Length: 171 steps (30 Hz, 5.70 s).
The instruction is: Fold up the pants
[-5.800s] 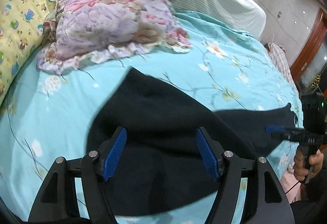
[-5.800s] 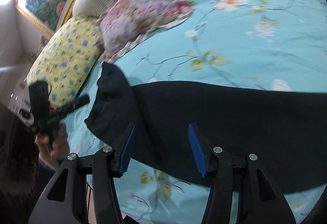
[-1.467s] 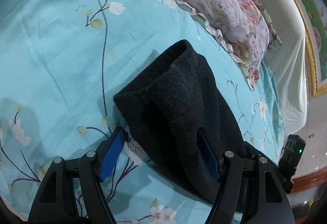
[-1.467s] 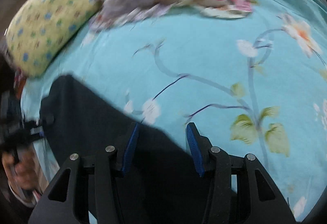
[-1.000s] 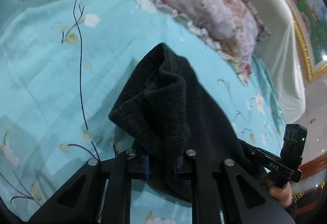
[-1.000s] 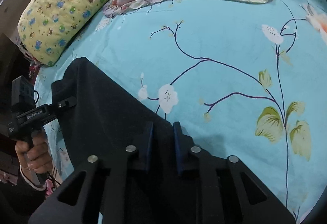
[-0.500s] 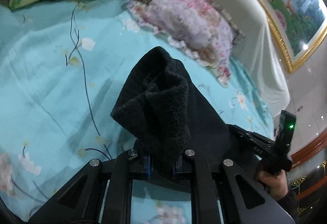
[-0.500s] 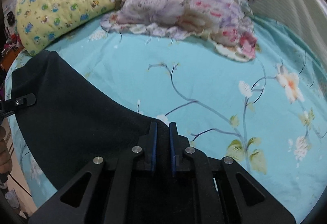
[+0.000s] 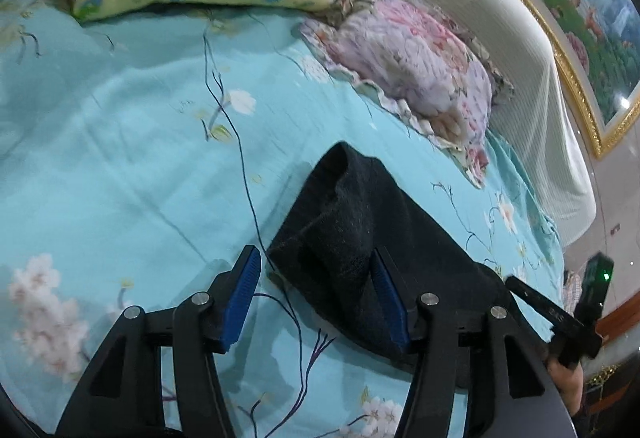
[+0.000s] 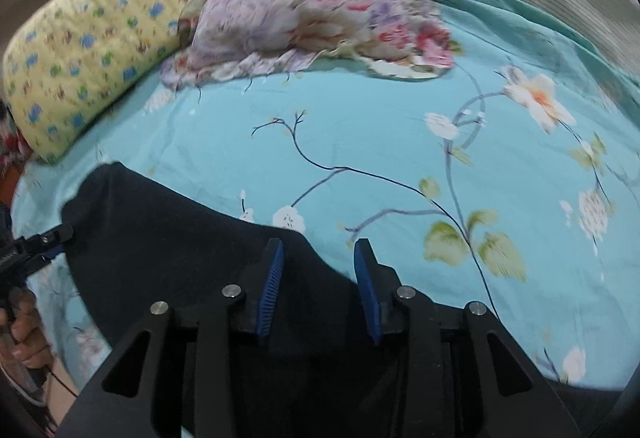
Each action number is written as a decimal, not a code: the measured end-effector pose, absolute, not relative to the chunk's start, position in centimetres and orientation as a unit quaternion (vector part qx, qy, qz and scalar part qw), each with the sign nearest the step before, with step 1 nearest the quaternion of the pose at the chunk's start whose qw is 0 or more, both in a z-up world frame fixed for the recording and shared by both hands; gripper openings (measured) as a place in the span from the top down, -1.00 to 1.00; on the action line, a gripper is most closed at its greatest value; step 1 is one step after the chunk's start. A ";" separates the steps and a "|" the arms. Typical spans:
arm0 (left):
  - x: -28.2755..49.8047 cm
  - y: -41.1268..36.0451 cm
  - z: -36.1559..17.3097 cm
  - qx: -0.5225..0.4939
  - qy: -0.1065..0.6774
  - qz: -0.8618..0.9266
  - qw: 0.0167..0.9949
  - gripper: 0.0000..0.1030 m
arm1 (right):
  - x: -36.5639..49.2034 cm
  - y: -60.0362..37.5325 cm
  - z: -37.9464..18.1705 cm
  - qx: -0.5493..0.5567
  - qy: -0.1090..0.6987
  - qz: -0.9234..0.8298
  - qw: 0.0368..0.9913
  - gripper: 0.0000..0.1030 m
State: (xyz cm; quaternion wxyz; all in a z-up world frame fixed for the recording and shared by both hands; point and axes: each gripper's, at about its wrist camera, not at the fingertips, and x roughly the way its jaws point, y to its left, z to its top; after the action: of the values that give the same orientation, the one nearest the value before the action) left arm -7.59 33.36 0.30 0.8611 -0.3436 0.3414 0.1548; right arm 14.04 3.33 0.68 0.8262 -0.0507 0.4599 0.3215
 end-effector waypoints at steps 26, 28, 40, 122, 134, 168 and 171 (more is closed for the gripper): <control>-1.9 17.2 3.9 -0.266 0.388 -0.017 0.882 -0.42 | 5.2 -14.2 0.9 0.110 0.474 0.243 0.839 0.12; -1.4 16.2 3.9 -0.260 0.393 -0.025 0.882 -0.42 | 4.8 -15.5 0.7 0.123 0.473 0.234 0.841 0.12; 2.2 10.1 3.7 -0.229 0.428 -0.087 0.870 -0.49 | 2.2 -23.9 0.2 0.194 0.468 0.152 0.849 0.11; 12.8 -13.0 9.2 0.001 0.440 -0.452 0.776 0.79 | 4.3 -28.4 4.0 0.326 0.323 0.278 0.844 0.77; 12.1 -4.6 5.8 -0.061 0.458 -0.402 0.790 0.79 | 5.7 -22.3 1.7 0.305 0.369 0.333 0.813 0.76; 9.4 7.7 -0.9 -0.208 0.485 -0.268 0.806 0.47 | 6.1 -12.0 -2.7 0.166 0.470 0.372 0.783 -0.04; 8.1 9.3 -0.7 -0.224 0.478 -0.243 0.814 0.33 | 6.0 -11.9 -2.6 0.165 0.472 0.376 0.781 -0.05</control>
State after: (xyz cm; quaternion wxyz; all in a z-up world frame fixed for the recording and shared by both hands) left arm 8.14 9.33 -0.68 0.8138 -0.2241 0.4782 -0.2426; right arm 5.96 -11.86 -2.55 0.7806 0.1645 0.4715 0.3759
